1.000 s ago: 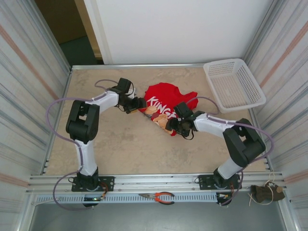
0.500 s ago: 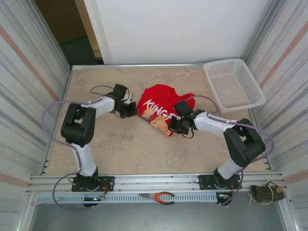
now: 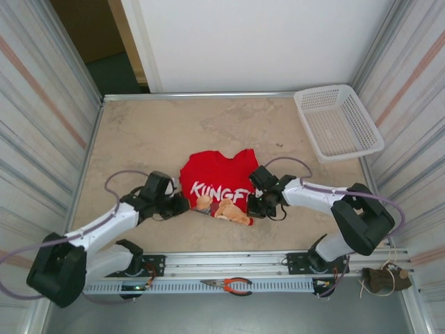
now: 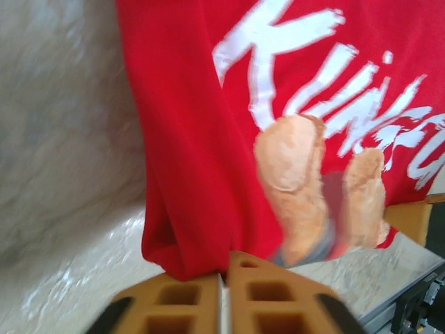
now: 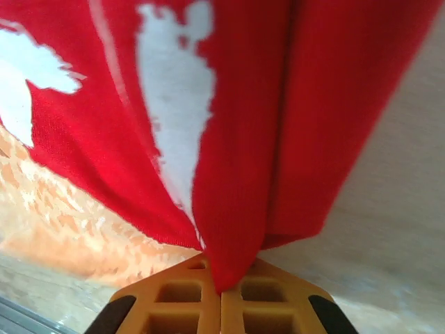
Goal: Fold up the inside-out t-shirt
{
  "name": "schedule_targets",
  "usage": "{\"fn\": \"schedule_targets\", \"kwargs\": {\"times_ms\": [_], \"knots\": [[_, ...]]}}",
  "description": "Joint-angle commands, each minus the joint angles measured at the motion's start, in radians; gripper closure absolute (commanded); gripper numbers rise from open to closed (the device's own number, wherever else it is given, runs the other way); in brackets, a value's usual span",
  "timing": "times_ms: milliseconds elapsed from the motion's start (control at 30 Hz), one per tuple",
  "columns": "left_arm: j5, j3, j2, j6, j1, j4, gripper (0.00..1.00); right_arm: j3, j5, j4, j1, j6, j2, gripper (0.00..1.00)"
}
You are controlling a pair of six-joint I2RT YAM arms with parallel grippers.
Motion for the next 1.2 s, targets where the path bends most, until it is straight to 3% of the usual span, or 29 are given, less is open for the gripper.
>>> {"fn": "schedule_targets", "kwargs": {"times_ms": [0, 33, 100, 200, 300, 467, 700, 767, 933, 1067, 1167], "knots": [[-0.089, 0.004, -0.058, -0.039, 0.018, -0.047, 0.61, 0.004, 0.038, -0.087, -0.080, -0.061, -0.066, 0.60], [-0.089, 0.027, -0.067, -0.011, 0.035, -0.073, 0.54, 0.022, 0.033, -0.107, -0.107, -0.077, -0.091, 0.49], [-0.082, 0.095, -0.065, 0.048, 0.079, -0.114, 0.43, 0.070, 0.036, -0.138, -0.153, -0.115, -0.133, 0.38], [-0.016, 0.194, 0.009, 0.133, 0.173, -0.107, 0.38, 0.164, 0.039, -0.166, -0.226, -0.168, -0.146, 0.26], [0.031, 0.305, 0.155, 0.218, 0.229, -0.067, 0.36, 0.252, 0.026, -0.132, -0.289, -0.197, -0.090, 0.20], [0.030, 0.483, 0.433, 0.337, 0.239, -0.047, 0.32, 0.367, -0.002, -0.037, -0.338, -0.193, 0.103, 0.20], [0.062, 0.633, 0.697, 0.377, 0.242, -0.043, 0.28, 0.507, -0.054, 0.010, -0.340, -0.191, 0.373, 0.20], [0.096, 0.647, 0.740, 0.372, 0.241, -0.021, 0.27, 0.513, -0.079, 0.036, -0.341, -0.178, 0.414, 0.21], [0.237, 0.640, 0.814, 0.336, 0.240, 0.127, 0.27, 0.501, -0.150, 0.114, -0.356, -0.170, 0.433, 0.36], [0.205, 0.656, 0.833, 0.338, 0.232, 0.123, 0.26, 0.499, -0.125, 0.106, -0.368, -0.173, 0.438, 0.25], [0.171, 0.678, 0.857, 0.354, 0.222, 0.077, 0.23, 0.491, -0.120, 0.112, -0.364, -0.166, 0.458, 0.23]]}}
